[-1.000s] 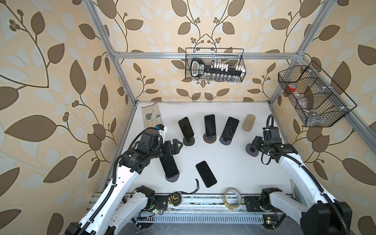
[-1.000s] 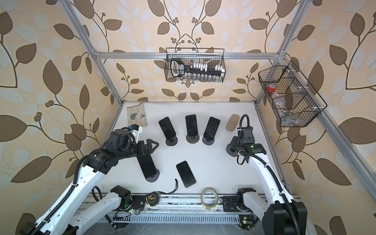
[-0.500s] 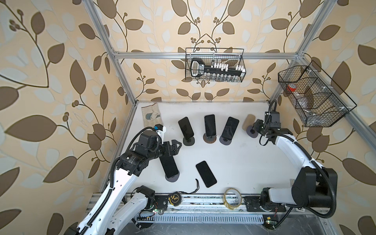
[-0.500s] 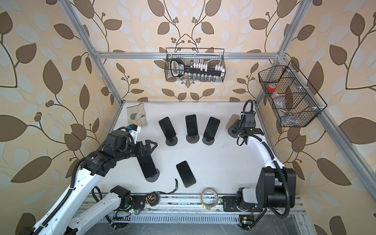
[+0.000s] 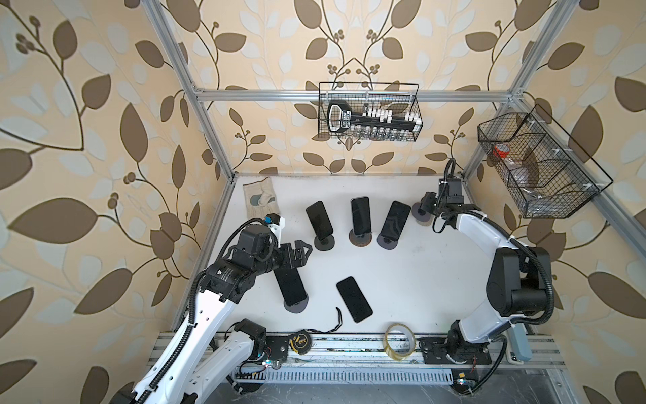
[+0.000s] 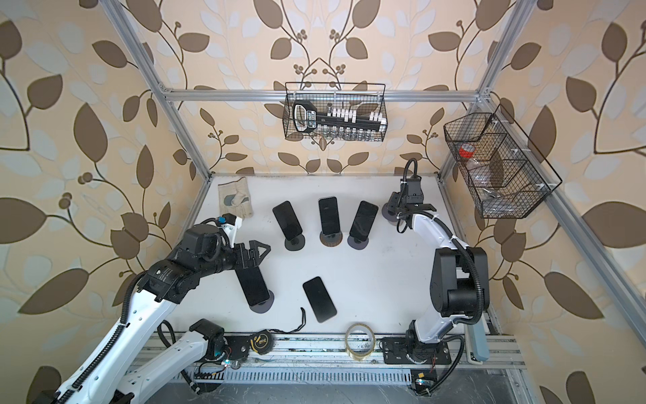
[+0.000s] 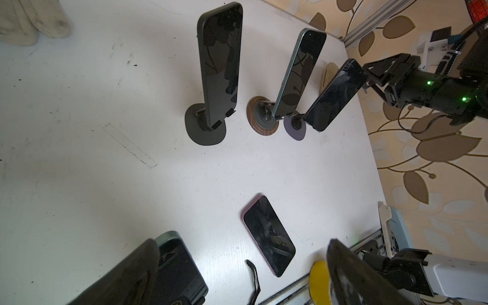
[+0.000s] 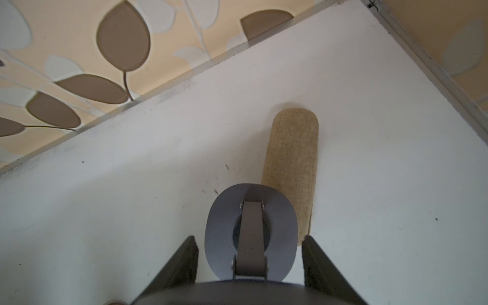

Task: Remove the phone from the phone stand
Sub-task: Place the phone stand at the top-right of the table.

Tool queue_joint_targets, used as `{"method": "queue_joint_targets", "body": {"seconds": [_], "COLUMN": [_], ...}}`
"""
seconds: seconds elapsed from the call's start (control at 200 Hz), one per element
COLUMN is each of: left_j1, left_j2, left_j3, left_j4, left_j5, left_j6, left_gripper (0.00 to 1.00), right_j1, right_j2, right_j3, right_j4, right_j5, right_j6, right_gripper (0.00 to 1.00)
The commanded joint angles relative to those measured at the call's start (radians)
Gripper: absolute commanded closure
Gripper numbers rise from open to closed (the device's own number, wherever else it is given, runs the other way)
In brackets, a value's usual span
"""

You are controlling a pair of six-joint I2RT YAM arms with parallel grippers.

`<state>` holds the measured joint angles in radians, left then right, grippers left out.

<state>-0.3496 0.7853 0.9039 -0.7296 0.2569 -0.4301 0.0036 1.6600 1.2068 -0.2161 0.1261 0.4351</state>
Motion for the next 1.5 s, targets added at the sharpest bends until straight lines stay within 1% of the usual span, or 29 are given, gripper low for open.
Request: {"method": "queue_joint_targets", "body": {"seconds": [0.0,0.045,0.12,0.15,0.23,0.34,0.425,0.52,0.57,0.7,0.82,0.9,0.95,1.025,1.15,1.215,1.404,1.494], "left_j1": [0.004,0.004,0.004,0.004,0.004,0.004,0.004,0.004,0.004,0.004,0.005,0.004,0.004,0.004,0.004,0.004,0.004,0.004], "left_j2": [-0.012,-0.012,-0.009,-0.006,0.000,0.003,0.002,0.000,-0.004,-0.024,-0.031,-0.027,-0.024,-0.024,-0.037,-0.040,-0.052,-0.028], "left_j3": [-0.017,-0.022,-0.023,-0.023,-0.015,0.003,0.021,0.041,0.043,0.020,0.007,0.008,0.013,0.025,0.034,0.043,-0.004,-0.005], "left_j4": [0.022,0.027,0.028,0.026,0.018,-0.001,-0.032,-0.091,-0.108,-0.095,-0.083,-0.083,-0.089,-0.110,-0.137,-0.152,-0.101,-0.085], "left_j5": [0.023,0.023,0.021,0.020,0.019,0.034,0.026,-0.030,-0.055,-0.046,-0.042,-0.038,-0.034,-0.041,-0.090,-0.105,-0.083,-0.064], "left_j6": [-0.014,-0.016,-0.016,-0.014,-0.011,-0.009,0.006,0.027,0.032,0.030,0.022,0.022,0.025,0.040,0.068,0.077,0.059,0.052], "left_gripper": [0.01,0.01,0.01,0.01,0.01,0.01,0.01,0.01,0.01,0.01,0.01,0.01,0.01,0.01,0.01,0.01,0.01,0.01], "right_j1": [-0.013,-0.017,-0.022,-0.018,0.001,0.000,-0.001,-0.002,0.001,0.002,0.009,0.023,0.031,0.032,0.019,0.019,0.008,0.000], "right_j2": [0.026,0.042,0.077,0.093,0.144,0.233,0.291,0.316,0.321,0.374,0.429,0.445,0.450,0.470,0.532,0.557,0.588,0.593], "right_j3": [0.079,0.101,0.137,0.155,0.226,0.329,0.390,0.399,0.389,0.422,0.472,0.488,0.488,0.500,0.576,0.605,0.607,0.610], "right_j4": [0.037,0.039,0.061,0.061,0.028,-0.011,-0.040,-0.039,-0.020,-0.021,-0.056,-0.065,-0.063,-0.061,-0.124,-0.154,-0.152,-0.160], "right_j5": [-0.017,-0.039,-0.133,-0.147,-0.116,-0.150,-0.135,-0.089,-0.094,-0.162,-0.171,-0.119,-0.088,-0.071,-0.111,-0.105,-0.107,-0.110], "right_j6": [-0.059,-0.058,-0.066,-0.080,-0.139,-0.232,-0.290,-0.304,-0.326,-0.389,-0.434,-0.464,-0.514,-0.560,-0.562,-0.551,-0.550,-0.545], "right_gripper": [0.42,0.42,0.43,0.45,0.44,0.44,0.42,0.42,0.42,0.41,0.41,0.39,0.39,0.38,0.37,0.36,0.36,0.36]}}
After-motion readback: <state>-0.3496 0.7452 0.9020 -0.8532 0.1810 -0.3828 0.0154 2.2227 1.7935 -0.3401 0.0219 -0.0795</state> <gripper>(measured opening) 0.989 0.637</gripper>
